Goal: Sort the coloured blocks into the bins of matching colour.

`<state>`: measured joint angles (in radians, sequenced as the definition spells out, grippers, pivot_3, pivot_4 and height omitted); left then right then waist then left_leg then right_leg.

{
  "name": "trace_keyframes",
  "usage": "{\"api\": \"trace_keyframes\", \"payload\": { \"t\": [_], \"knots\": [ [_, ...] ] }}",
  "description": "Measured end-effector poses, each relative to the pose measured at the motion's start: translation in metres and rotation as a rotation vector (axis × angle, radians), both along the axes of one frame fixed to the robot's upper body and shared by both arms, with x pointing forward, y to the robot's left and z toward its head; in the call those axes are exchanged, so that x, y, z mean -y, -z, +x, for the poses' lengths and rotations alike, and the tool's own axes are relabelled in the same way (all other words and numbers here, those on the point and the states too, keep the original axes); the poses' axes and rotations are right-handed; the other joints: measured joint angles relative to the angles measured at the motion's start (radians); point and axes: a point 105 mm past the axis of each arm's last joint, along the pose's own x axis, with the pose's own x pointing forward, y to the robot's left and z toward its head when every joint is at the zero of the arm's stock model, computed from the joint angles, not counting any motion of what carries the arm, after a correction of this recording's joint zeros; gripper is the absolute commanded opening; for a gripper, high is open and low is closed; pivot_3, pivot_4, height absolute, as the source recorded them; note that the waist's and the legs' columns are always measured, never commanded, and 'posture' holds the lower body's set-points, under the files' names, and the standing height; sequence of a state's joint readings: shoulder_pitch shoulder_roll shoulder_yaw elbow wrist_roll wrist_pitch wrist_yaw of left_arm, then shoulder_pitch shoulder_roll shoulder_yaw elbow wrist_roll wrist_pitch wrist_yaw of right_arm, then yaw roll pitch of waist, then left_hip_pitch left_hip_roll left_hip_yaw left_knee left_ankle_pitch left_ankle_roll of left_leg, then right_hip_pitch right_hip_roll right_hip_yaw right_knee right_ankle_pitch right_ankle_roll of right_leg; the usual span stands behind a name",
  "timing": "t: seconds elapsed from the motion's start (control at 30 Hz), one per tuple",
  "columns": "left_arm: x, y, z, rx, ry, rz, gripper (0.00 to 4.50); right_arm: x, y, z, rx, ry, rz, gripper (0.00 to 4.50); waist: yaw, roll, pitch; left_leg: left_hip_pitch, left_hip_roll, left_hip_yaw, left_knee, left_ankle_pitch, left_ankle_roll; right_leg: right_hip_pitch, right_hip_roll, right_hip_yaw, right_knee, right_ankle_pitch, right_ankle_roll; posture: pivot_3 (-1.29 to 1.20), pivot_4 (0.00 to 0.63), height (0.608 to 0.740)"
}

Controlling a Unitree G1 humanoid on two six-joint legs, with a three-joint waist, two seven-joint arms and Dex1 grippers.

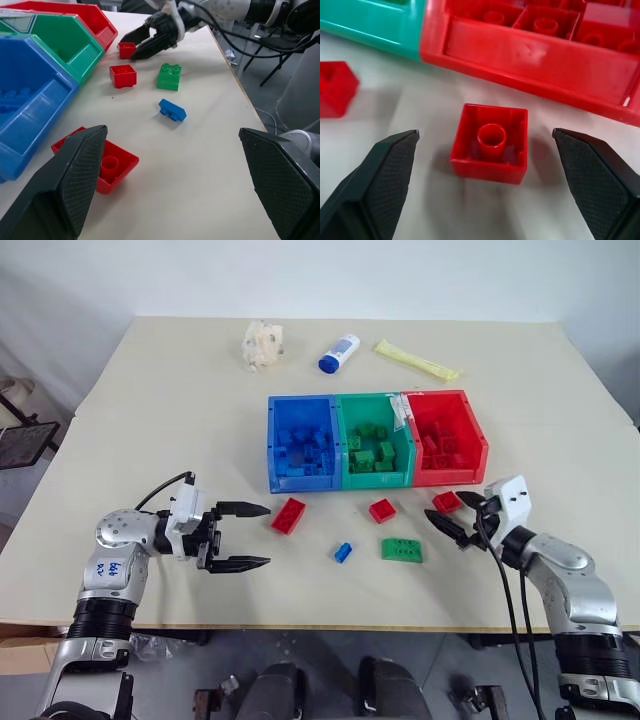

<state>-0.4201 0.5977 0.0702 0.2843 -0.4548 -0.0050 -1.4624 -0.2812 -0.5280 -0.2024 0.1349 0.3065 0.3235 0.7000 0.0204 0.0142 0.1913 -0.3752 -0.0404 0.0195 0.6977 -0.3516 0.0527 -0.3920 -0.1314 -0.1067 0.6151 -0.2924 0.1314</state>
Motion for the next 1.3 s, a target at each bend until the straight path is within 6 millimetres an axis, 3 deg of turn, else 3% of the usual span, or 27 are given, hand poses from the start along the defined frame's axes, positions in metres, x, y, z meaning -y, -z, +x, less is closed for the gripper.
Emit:
{"api": "trace_keyframes", "payload": {
  "t": [0.27,0.37,0.53,0.6,0.77,0.93,1.07,1.3],
  "knots": [
    [0.000,0.000,0.000,-0.004,-0.004,-0.009,4.50,-0.003,0.003,-0.005,0.020,0.011,0.005,1.49,-0.002,0.000,0.000,0.000,0.000,0.000,0.000,0.000,0.000,0.000,0.000,0.000,0.001,0.000,0.000,0.00,0.150,0.740],
    [0.000,0.000,-0.001,-0.005,-0.004,-0.011,4.50,-0.010,-0.005,-0.013,0.038,-0.024,0.007,1.48,-0.002,0.000,0.000,0.000,0.000,0.001,0.000,0.000,0.000,0.000,0.000,0.000,0.001,0.000,0.000,0.00,0.150,0.740],
    [0.000,0.000,-0.001,-0.005,-0.004,-0.011,4.50,-0.016,-0.043,-0.018,0.127,-0.073,-0.009,1.48,-0.002,0.000,0.000,0.000,0.000,0.001,0.000,0.000,0.000,0.000,0.000,0.000,0.001,0.000,0.000,0.00,0.150,0.740],
    [0.000,0.000,0.000,-0.005,-0.005,-0.011,4.50,-0.016,-0.061,-0.012,0.172,-0.078,-0.016,1.48,-0.002,0.000,0.000,0.000,0.000,0.001,0.000,0.000,0.000,-0.001,0.000,0.000,0.001,0.000,0.000,0.00,0.150,0.740],
    [0.001,0.001,0.000,-0.004,-0.011,-0.019,4.50,-0.006,-0.106,0.023,0.290,-0.036,-0.023,1.48,-0.009,0.000,0.000,0.001,0.000,0.001,-0.001,0.000,0.000,-0.001,0.000,0.000,0.001,0.000,-0.001,0.00,0.150,0.740],
    [0.004,0.000,0.002,0.001,-0.018,-0.033,4.50,-0.002,-0.098,0.049,0.257,-0.028,-0.052,3.19,-0.014,0.000,0.000,0.001,-0.001,0.001,-0.002,0.000,0.000,-0.001,-0.001,-0.001,0.001,0.000,-0.001,0.00,0.150,0.740],
    [0.006,0.001,0.002,0.001,-0.015,-0.041,4.50,-0.004,-0.100,0.053,0.264,-0.060,-0.070,4.47,-0.024,0.000,0.000,0.001,0.000,0.000,-0.002,0.000,0.000,-0.001,0.000,-0.001,0.001,0.000,-0.001,0.00,0.150,0.740],
    [0.008,-0.003,-0.001,0.021,0.000,-0.035,4.50,-0.001,-0.101,0.043,0.254,-0.142,-0.128,4.47,-0.022,0.000,0.000,0.000,0.000,0.000,-0.002,0.000,0.000,-0.001,-0.001,0.000,0.001,0.000,-0.001,0.00,0.150,0.740]
  ]
}}
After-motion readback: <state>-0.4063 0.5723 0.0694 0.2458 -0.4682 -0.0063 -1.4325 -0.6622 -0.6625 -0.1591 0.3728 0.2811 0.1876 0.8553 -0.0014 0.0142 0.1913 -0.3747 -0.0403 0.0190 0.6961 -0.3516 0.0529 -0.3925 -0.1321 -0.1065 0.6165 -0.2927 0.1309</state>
